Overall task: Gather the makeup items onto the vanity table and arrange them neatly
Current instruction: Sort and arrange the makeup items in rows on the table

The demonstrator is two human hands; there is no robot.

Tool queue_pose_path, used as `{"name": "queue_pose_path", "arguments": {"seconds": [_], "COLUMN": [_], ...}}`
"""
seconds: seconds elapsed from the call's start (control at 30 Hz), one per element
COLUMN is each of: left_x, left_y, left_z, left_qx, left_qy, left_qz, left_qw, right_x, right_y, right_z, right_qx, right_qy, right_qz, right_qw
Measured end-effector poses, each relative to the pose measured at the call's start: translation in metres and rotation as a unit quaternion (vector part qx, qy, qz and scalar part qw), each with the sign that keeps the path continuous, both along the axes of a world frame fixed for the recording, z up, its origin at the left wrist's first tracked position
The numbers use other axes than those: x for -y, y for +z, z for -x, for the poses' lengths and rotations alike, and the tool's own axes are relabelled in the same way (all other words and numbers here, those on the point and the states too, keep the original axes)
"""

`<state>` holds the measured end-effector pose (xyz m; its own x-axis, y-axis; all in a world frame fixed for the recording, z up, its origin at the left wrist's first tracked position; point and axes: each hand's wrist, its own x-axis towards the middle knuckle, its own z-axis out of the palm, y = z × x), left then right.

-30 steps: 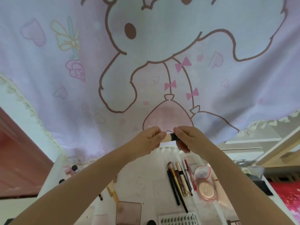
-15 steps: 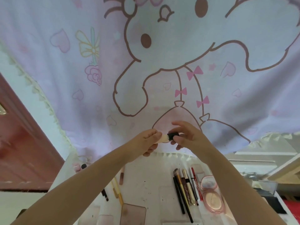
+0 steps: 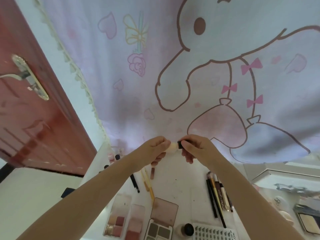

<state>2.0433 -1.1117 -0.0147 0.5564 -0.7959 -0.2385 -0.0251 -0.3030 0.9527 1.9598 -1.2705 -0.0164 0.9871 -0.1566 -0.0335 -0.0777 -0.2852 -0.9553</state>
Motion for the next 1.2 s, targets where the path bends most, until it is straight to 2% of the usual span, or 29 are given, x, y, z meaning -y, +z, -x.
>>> {"name": "queue_pose_path", "arguments": {"seconds": [0.07,0.23,0.33,0.43,0.53,0.6,0.7,0.8,1.03,1.2], "left_x": [-0.013,-0.052,-0.069,-0.085,-0.103,-0.12,-0.154,-0.188,-0.228,-0.225], "left_y": [-0.006,-0.026,-0.035,-0.047,-0.065,-0.079,-0.097,-0.106,-0.118,-0.121], "left_z": [-0.001,-0.01,-0.017,-0.028,-0.038,-0.043,-0.054,-0.063,-0.064,-0.065], "left_qx": [-0.014,-0.145,-0.153,-0.163,-0.136,-0.087,0.03,0.084,0.14,0.182], "left_qy": [0.016,0.089,0.113,0.138,0.158,0.211,0.283,0.321,0.367,0.306], "left_qz": [-0.023,-0.04,-0.026,-0.056,-0.131,-0.165,-0.179,-0.173,-0.206,-0.221], "left_qw": [1.0,0.985,0.981,0.975,0.969,0.96,0.942,0.928,0.896,0.908], "right_x": [-0.01,-0.047,-0.072,-0.091,-0.106,-0.118,-0.137,-0.159,-0.198,-0.209], "right_y": [-0.007,-0.029,-0.041,-0.056,-0.073,-0.088,-0.112,-0.134,-0.173,-0.185], "right_z": [-0.005,-0.02,-0.032,-0.044,-0.057,-0.067,-0.084,-0.099,-0.115,-0.127], "right_qx": [-0.002,-0.046,-0.074,-0.096,-0.122,-0.136,-0.155,-0.178,-0.132,-0.14], "right_qy": [0.009,0.052,0.06,0.058,0.061,0.051,0.051,0.08,0.129,0.115], "right_qz": [-0.016,-0.039,-0.027,-0.023,0.014,0.087,0.244,0.337,0.429,0.417], "right_qw": [1.0,0.997,0.995,0.993,0.991,0.986,0.956,0.921,0.884,0.891]}}
